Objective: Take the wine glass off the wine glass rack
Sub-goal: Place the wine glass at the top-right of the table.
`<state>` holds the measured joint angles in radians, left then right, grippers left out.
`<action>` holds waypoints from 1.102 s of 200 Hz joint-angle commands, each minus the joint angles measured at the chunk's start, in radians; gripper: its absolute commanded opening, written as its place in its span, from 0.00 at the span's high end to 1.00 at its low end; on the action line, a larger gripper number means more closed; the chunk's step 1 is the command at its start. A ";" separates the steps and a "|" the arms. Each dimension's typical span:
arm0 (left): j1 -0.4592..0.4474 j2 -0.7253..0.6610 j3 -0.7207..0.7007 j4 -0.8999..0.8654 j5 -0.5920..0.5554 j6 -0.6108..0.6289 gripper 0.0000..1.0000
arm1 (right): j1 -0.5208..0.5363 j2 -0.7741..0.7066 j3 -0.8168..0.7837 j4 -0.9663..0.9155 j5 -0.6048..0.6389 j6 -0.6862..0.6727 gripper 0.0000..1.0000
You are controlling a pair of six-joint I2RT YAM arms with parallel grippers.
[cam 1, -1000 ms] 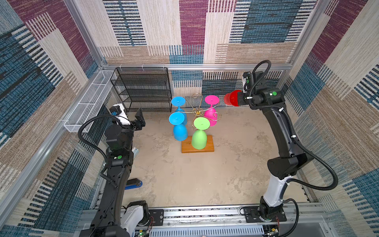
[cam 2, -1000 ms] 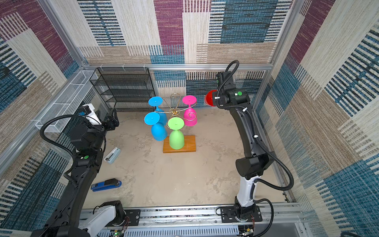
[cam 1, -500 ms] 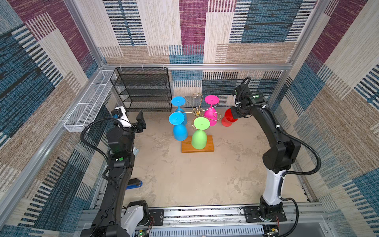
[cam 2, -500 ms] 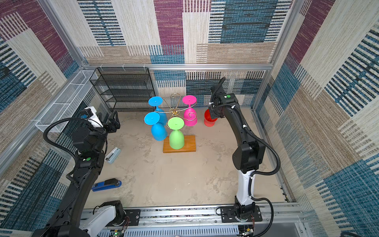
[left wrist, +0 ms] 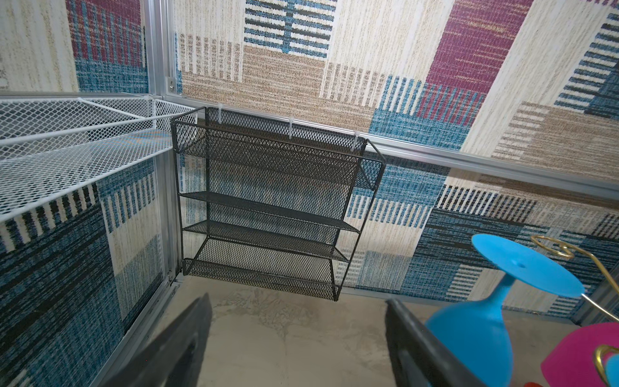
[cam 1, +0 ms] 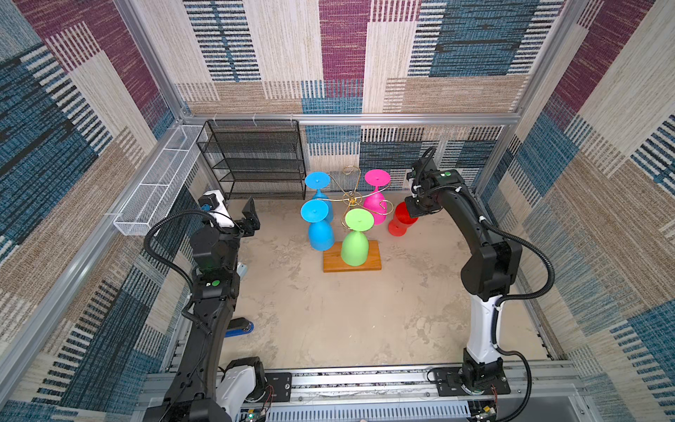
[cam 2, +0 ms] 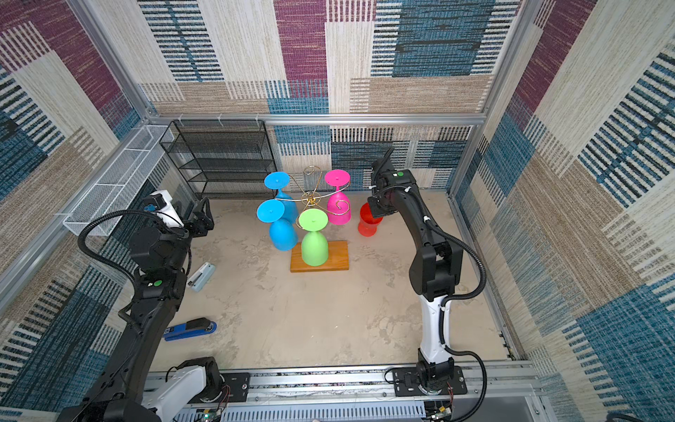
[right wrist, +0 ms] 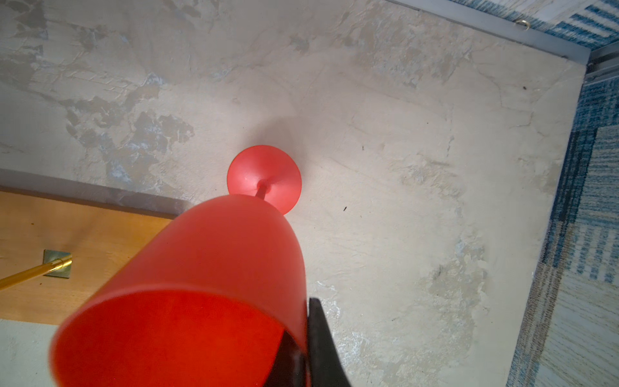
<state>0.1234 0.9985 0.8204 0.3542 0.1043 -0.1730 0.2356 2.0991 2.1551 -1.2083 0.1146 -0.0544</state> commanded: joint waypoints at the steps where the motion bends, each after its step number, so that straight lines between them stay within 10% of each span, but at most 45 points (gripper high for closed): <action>1: 0.004 0.002 0.000 0.026 0.006 0.006 0.17 | 0.001 0.010 -0.004 0.010 -0.010 -0.007 1.00; 88: 0.007 0.003 0.000 0.027 0.013 -0.003 0.17 | 0.000 0.021 -0.013 0.007 -0.019 0.001 1.00; 220: 0.013 -0.002 -0.003 0.028 0.020 -0.013 0.17 | -0.002 -0.004 0.177 0.034 -0.109 0.039 0.60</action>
<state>0.1333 1.0016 0.8188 0.3538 0.1120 -0.1802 0.2356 2.1185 2.2719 -1.2076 0.0700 -0.0406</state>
